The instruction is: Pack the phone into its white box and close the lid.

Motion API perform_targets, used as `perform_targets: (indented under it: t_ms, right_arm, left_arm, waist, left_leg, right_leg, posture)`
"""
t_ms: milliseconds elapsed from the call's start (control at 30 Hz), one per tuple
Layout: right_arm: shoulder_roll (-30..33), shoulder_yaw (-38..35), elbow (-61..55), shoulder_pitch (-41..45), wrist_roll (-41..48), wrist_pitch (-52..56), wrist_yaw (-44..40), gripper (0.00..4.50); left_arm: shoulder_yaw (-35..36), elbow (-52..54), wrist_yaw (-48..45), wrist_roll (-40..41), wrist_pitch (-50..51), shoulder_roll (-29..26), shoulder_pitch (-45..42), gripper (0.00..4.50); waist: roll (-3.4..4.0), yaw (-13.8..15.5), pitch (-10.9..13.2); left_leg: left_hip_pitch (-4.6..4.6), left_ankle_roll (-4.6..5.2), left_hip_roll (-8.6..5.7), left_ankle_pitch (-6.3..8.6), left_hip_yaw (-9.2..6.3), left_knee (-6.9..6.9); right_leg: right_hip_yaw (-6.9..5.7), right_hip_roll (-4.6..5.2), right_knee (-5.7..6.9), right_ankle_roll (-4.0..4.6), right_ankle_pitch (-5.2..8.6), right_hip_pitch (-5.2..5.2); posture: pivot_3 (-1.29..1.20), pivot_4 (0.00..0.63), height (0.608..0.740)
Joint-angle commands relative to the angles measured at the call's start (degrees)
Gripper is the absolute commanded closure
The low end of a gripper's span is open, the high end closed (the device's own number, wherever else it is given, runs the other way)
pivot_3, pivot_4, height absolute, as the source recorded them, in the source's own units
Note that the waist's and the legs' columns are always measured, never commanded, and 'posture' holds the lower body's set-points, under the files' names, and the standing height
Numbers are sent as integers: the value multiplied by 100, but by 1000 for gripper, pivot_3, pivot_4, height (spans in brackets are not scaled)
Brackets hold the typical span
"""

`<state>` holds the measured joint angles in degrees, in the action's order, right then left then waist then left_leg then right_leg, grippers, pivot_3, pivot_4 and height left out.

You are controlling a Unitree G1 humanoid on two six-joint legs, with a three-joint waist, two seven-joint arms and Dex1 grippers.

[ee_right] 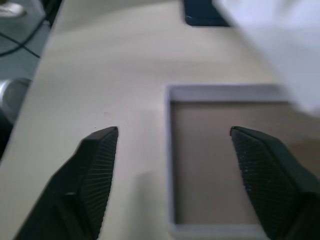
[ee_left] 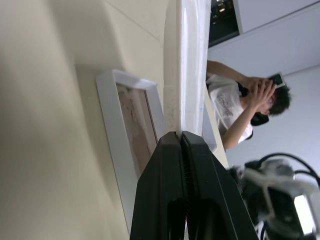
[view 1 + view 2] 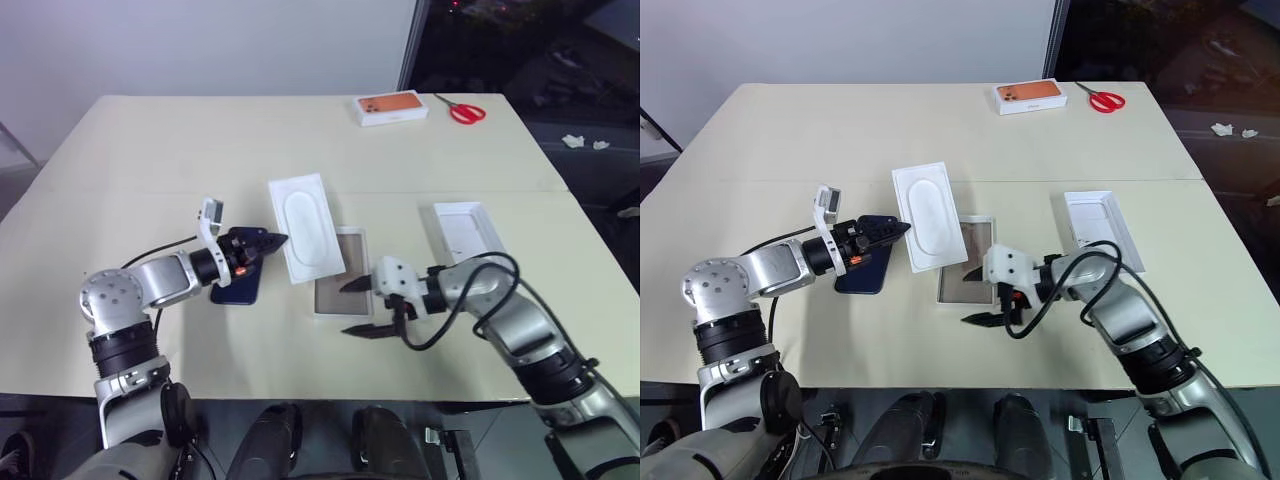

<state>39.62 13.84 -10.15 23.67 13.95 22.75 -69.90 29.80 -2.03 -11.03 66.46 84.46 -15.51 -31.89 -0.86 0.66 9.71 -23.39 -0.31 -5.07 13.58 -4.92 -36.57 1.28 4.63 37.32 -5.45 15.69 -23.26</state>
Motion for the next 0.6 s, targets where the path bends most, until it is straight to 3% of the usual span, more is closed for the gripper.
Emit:
perform_targets:
  t_ms: [33, 200, 600]
  right_arm:
    - [527, -717, -15, -115, 433, -33, -340, 1023]
    - [1037, -1054, 788, -322, 95, -769, -298, 1023]
    - [789, -1016, 854, -287, 54, -972, 23, 1023]
  left_arm:
    - [-205, 218, -9, 135, 24, 86, 16, 4500]
    - [-601, 292, 97, -26, -58, 403, 194, 4500]
    - [-786, 192, 179, -46, 78, 364, 184, 4500]
  waist:
    - [0, 12, 0]
    - [-2, -3, 1]
    - [-3, 3, 2]
  left_leg:
    - [0, 3, 0, 2, 0, 0]
    - [1, 6, -1, 3, 0, -1]
    - [1, -12, 4, -7, 3, 6]
  right_leg:
    - [0, 0, -1, 0, 0, 1]
    - [1, 3, -9, 0, 0, 11]
    - [6, -2, -2, 0, 0, 0]
  posture:
    - [0, 150, 740]
    - [0, 150, 740]
    - [0, 150, 740]
